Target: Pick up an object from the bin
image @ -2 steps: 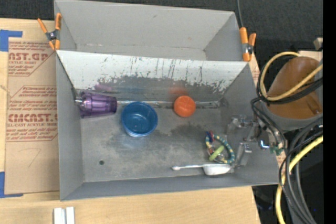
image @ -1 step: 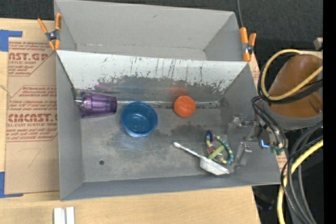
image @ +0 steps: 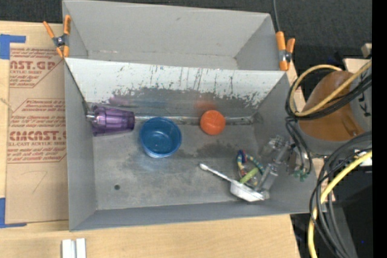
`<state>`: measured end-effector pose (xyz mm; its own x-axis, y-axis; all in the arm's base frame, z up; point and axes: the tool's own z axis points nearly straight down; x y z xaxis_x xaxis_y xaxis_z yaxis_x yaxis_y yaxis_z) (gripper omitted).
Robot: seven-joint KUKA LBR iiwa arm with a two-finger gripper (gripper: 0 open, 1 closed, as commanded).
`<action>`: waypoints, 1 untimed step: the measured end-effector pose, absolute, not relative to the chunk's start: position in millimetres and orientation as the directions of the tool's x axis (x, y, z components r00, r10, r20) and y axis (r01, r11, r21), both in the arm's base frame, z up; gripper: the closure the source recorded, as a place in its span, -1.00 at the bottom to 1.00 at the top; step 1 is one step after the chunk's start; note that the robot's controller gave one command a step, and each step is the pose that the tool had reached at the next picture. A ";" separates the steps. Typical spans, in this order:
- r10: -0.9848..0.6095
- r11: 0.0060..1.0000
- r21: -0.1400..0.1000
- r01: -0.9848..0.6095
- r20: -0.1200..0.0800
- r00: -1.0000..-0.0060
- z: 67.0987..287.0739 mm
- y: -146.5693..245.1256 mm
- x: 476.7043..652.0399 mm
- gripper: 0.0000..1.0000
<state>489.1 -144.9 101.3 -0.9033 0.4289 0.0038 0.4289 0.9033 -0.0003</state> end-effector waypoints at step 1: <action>0.327 0.945 0.002 0.327 -0.009 -0.945 72.1 -123.5 483.6 -1.00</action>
Offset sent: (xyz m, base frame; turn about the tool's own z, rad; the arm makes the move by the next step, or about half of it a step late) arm 0.0136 0.0111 -0.0313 0.0838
